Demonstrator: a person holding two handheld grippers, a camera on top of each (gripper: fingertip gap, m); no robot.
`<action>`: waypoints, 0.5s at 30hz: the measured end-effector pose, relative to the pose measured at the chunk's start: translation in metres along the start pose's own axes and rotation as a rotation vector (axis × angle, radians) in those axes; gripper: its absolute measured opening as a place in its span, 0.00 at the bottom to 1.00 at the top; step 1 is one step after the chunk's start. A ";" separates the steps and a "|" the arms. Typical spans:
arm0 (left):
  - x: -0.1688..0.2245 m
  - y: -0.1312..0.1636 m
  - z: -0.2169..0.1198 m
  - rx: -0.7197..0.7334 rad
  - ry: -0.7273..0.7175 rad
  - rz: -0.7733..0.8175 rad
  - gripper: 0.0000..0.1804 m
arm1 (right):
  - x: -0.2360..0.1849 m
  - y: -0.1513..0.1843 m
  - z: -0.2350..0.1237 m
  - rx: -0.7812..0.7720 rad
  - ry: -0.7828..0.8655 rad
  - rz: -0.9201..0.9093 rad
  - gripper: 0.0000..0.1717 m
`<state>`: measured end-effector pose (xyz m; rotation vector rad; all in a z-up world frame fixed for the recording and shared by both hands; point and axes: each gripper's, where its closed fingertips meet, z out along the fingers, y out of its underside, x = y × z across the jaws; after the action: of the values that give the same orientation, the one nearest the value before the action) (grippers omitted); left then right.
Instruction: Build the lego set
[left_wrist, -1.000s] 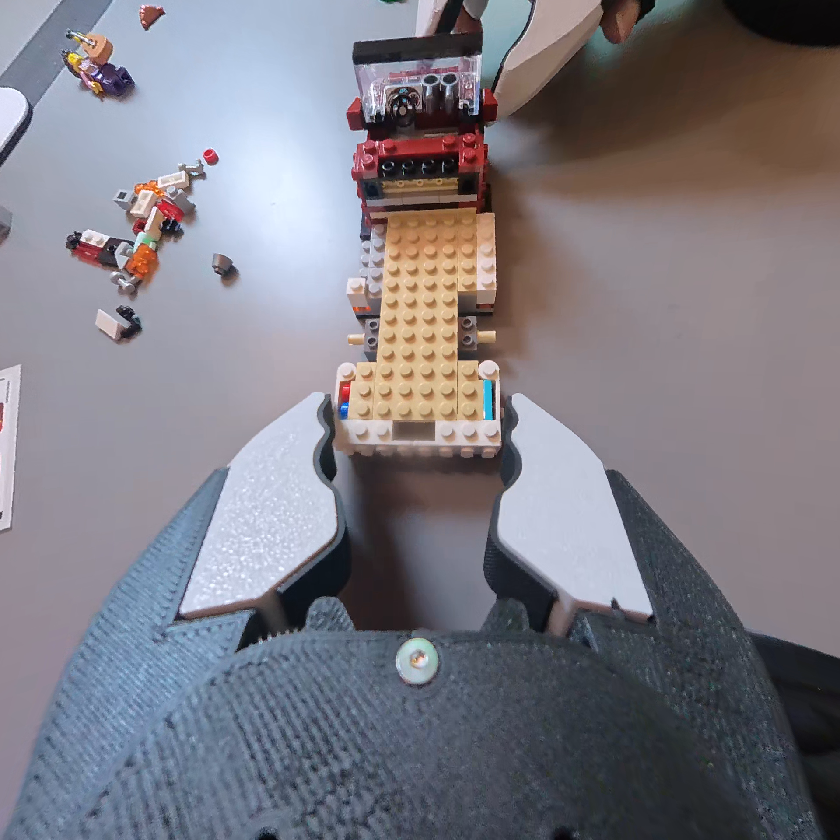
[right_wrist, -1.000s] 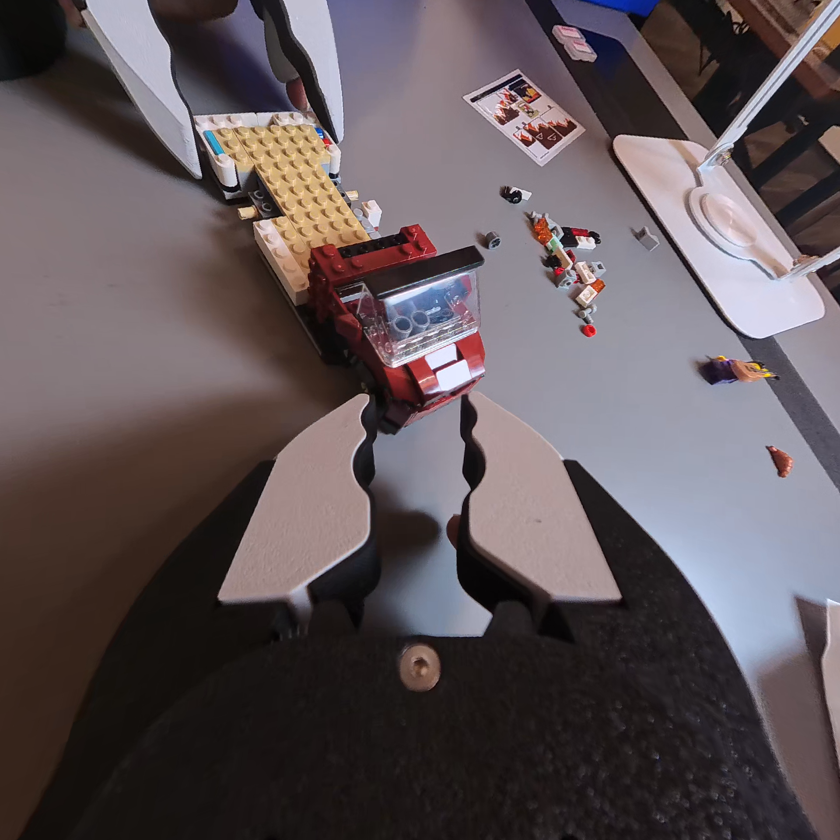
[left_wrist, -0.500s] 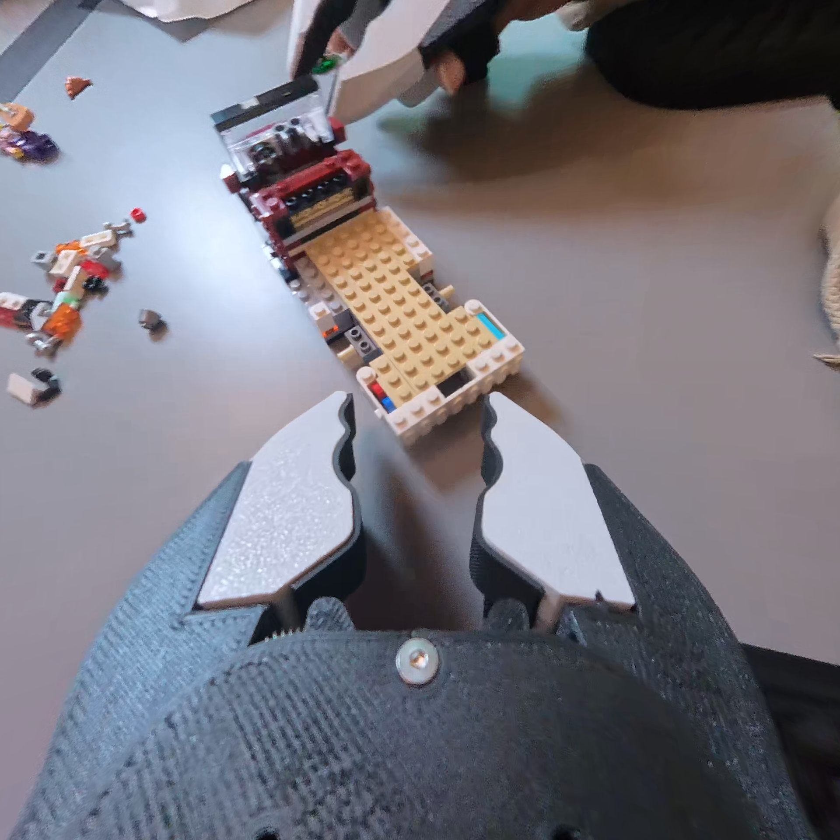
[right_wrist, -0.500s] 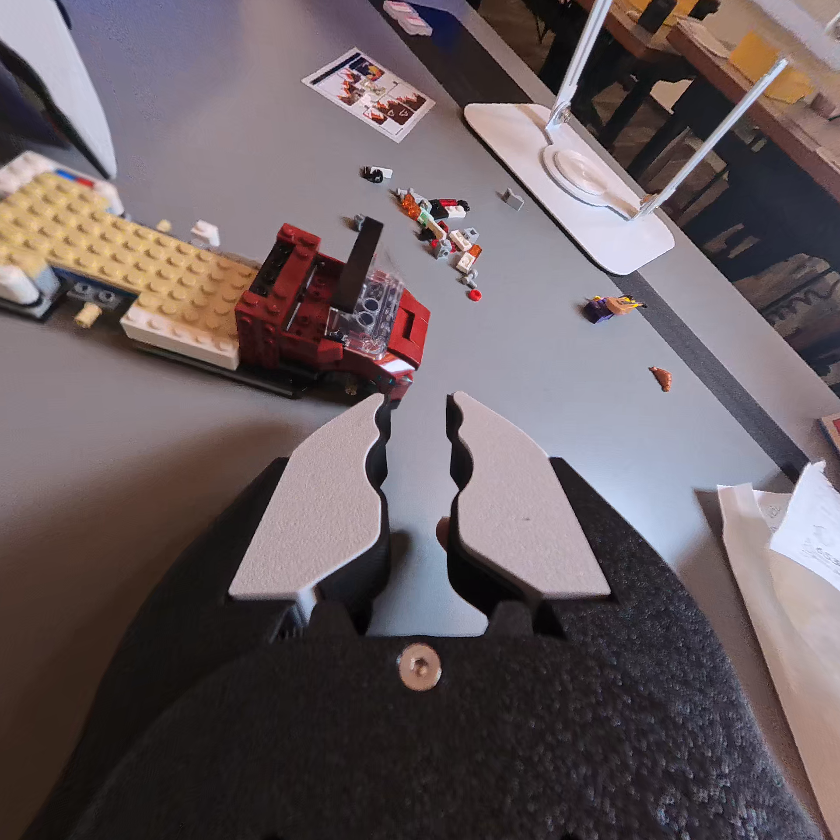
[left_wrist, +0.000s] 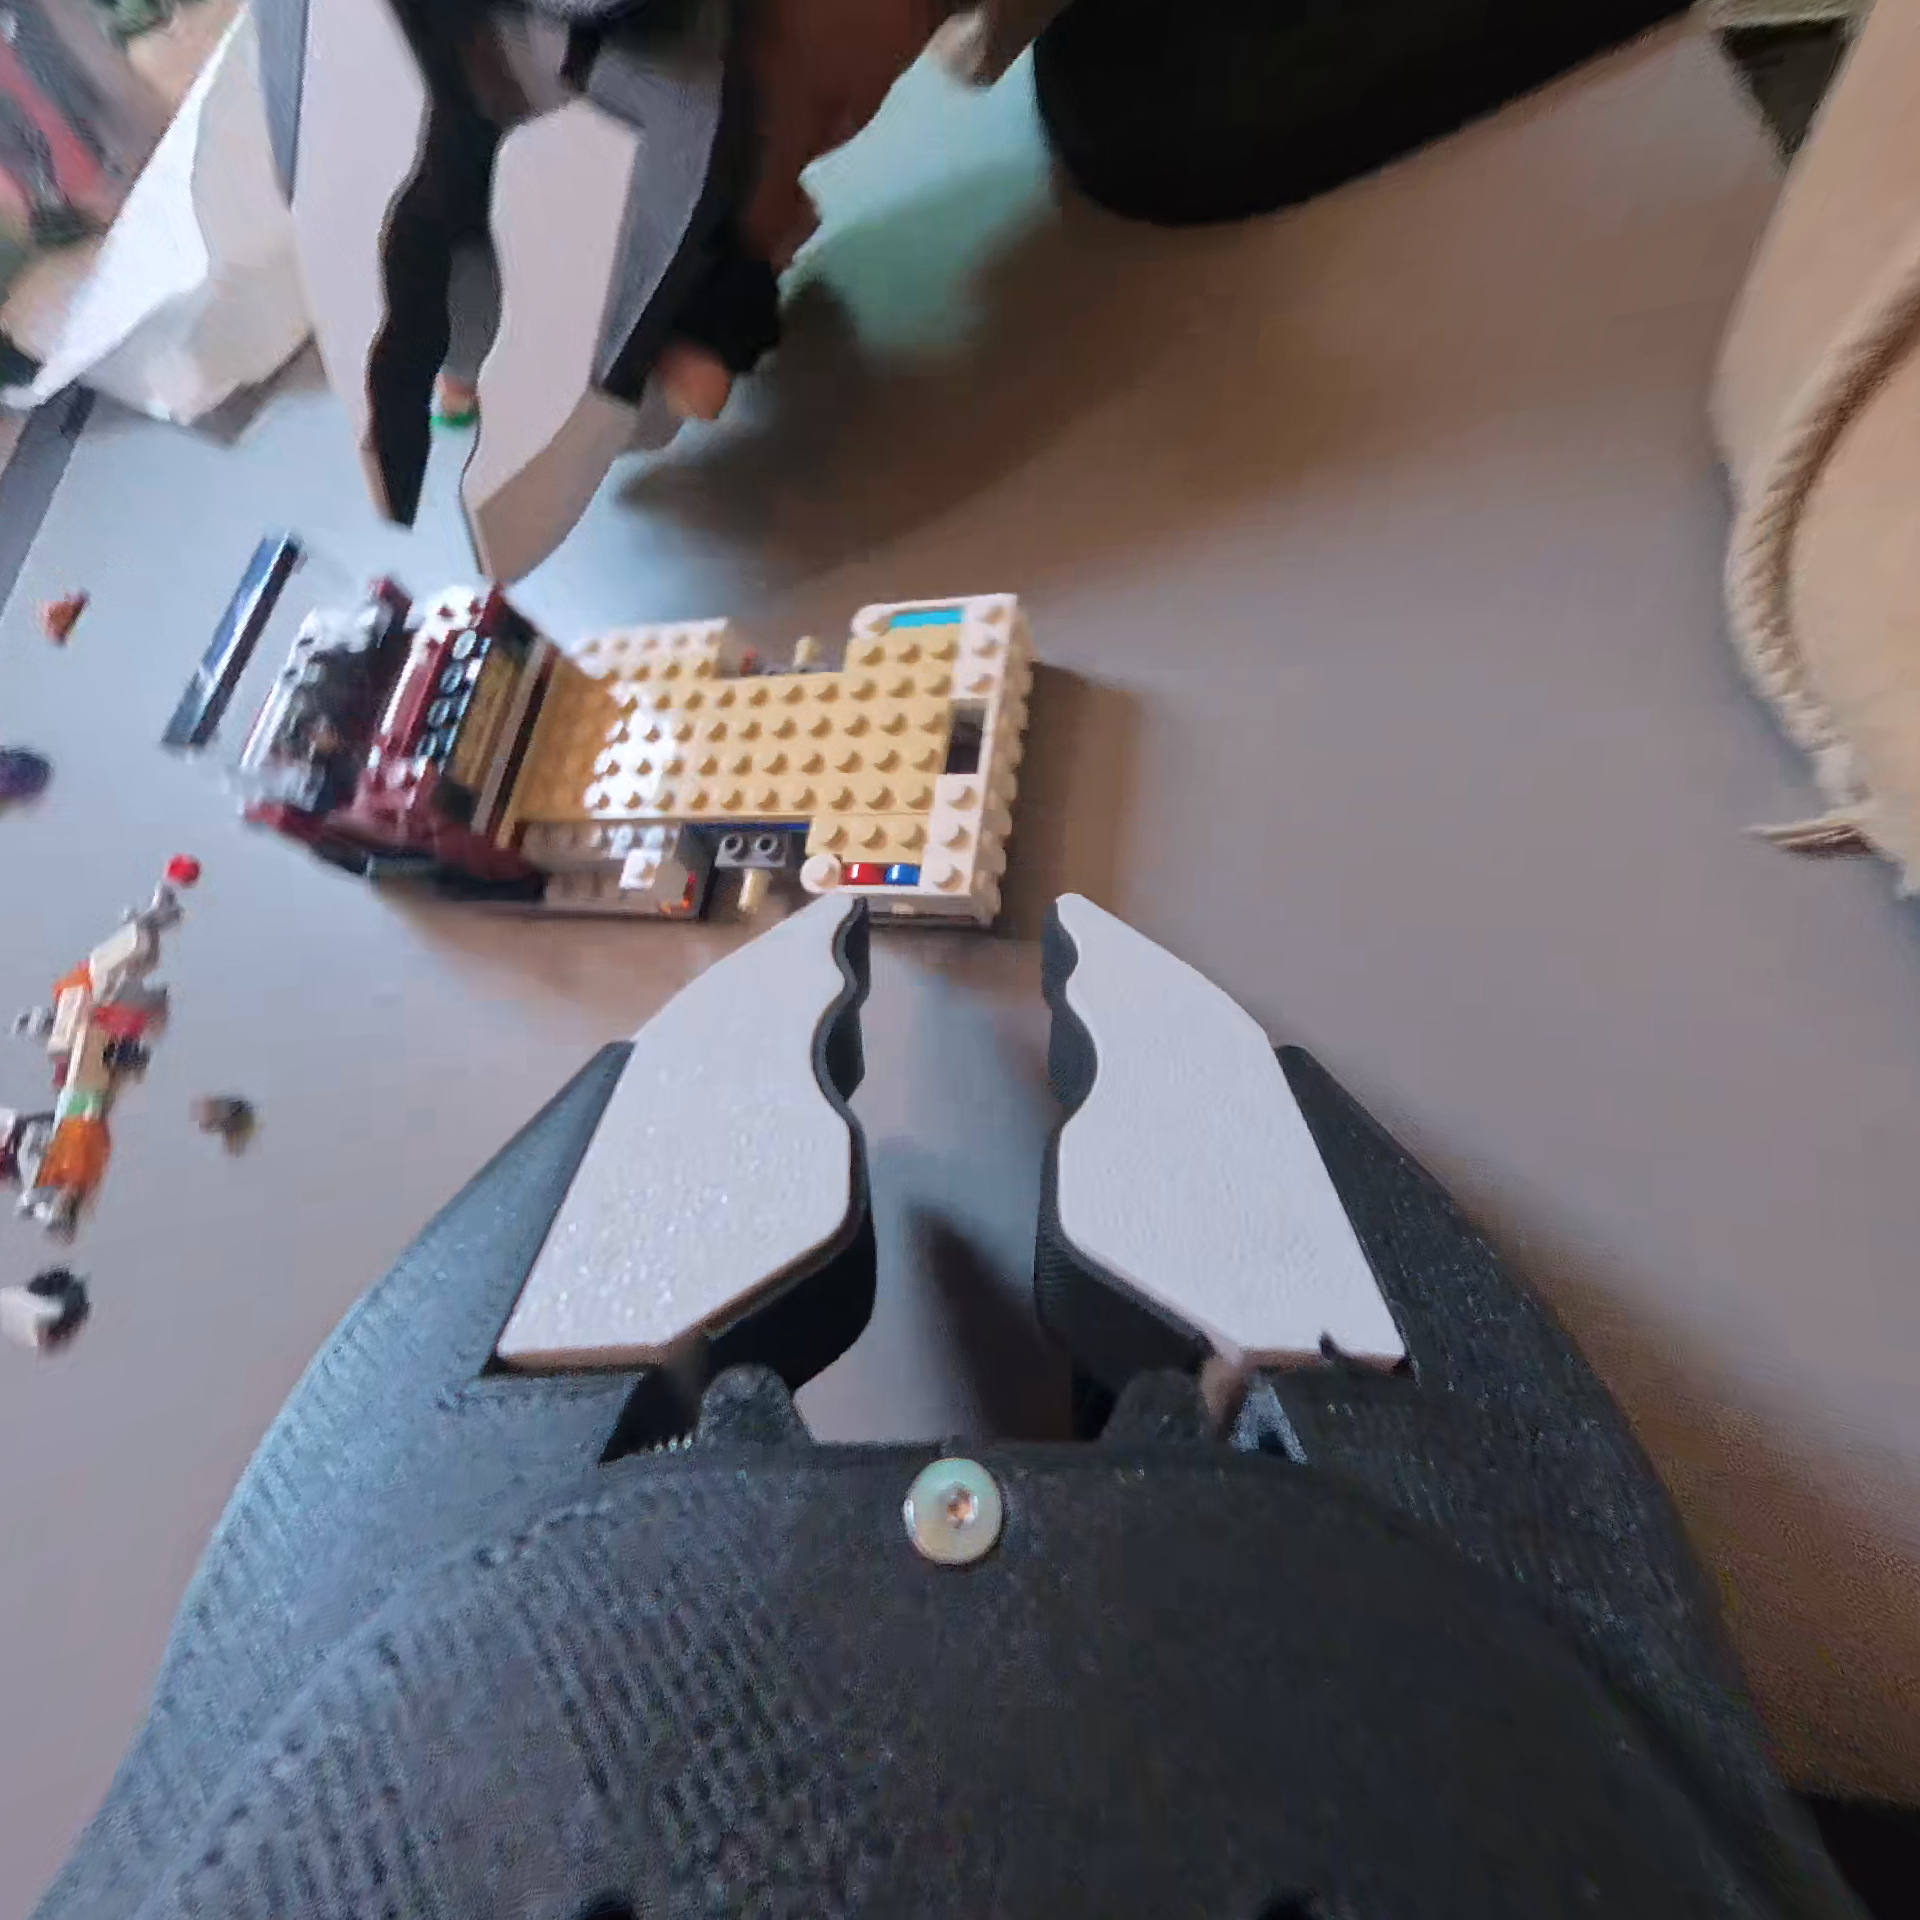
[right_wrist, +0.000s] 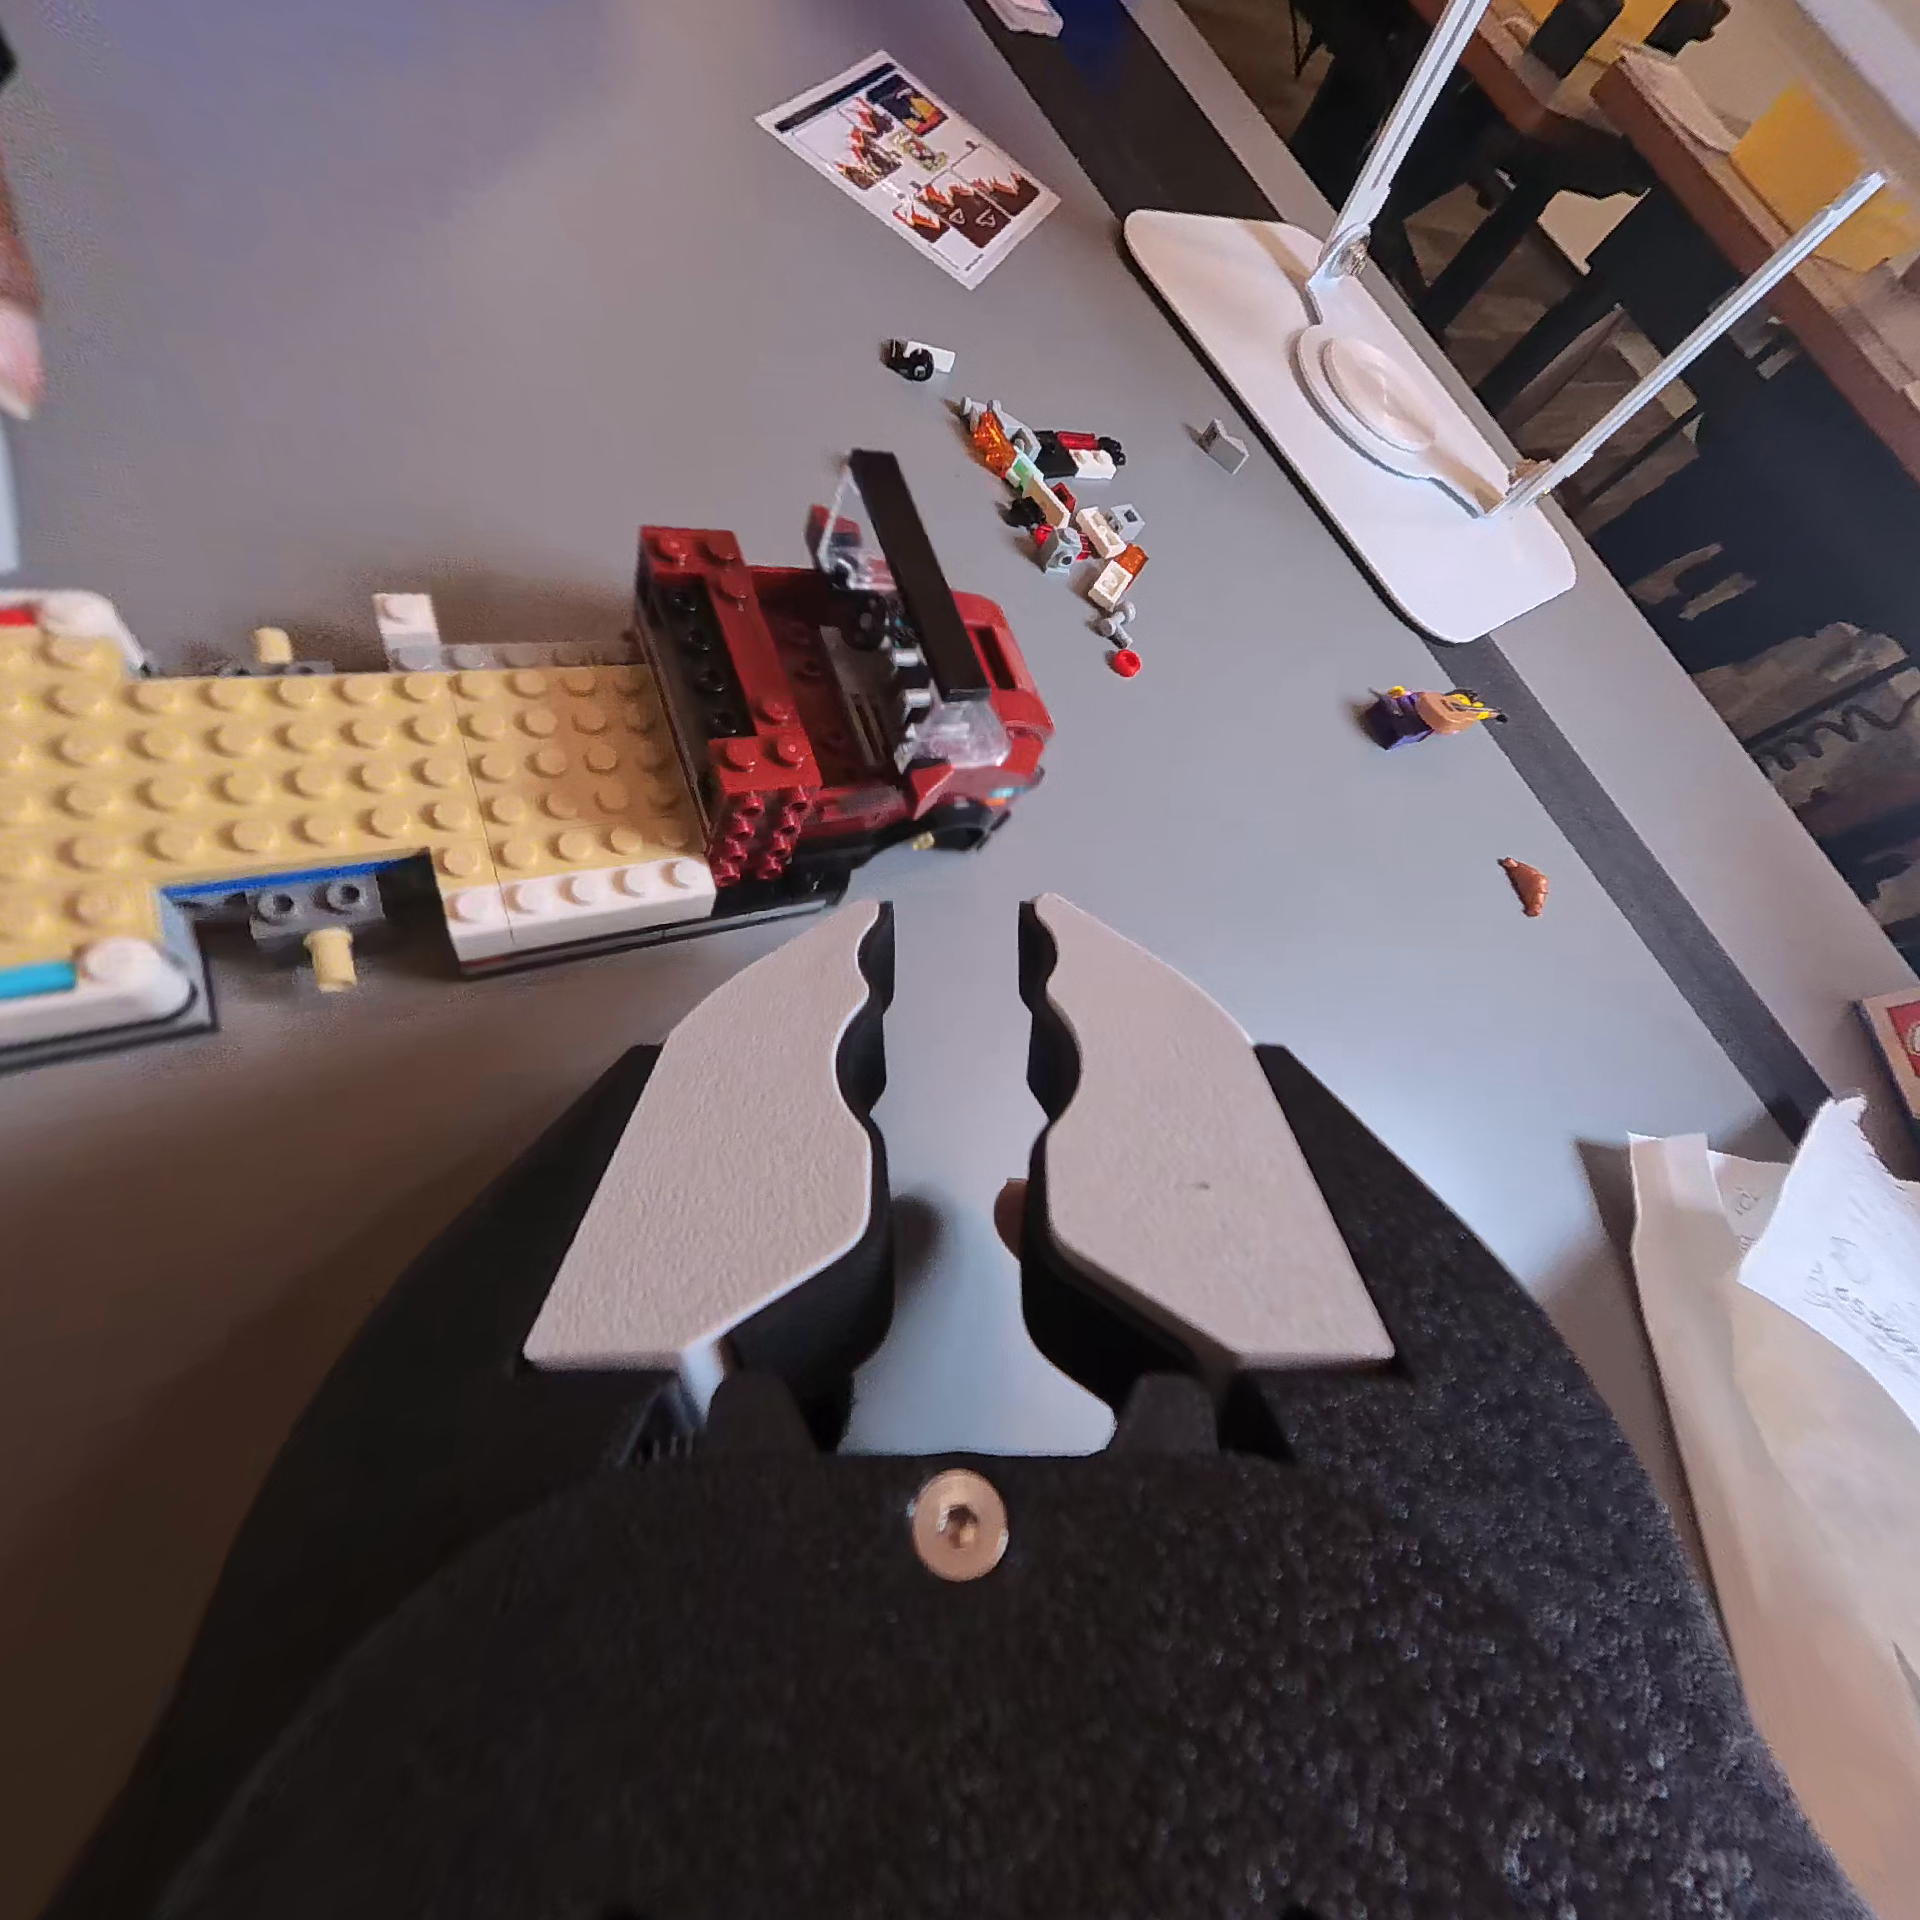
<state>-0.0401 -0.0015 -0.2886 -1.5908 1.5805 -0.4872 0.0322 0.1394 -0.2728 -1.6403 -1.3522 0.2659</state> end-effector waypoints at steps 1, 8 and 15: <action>0.004 -0.004 0.001 0.013 0.002 0.022 0.18 | 0.000 0.002 -0.001 -0.013 -0.011 0.002 0.13; -0.022 0.000 -0.011 0.044 -0.091 -0.084 0.18 | -0.027 -0.004 -0.018 0.013 -0.278 0.134 0.14; -0.031 0.000 -0.016 0.088 -0.097 -0.179 0.19 | -0.048 -0.005 -0.017 0.001 -0.394 0.159 0.15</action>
<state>-0.0568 0.0235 -0.2708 -1.6711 1.3334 -0.5593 0.0230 0.0898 -0.2787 -1.7579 -1.5069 0.7142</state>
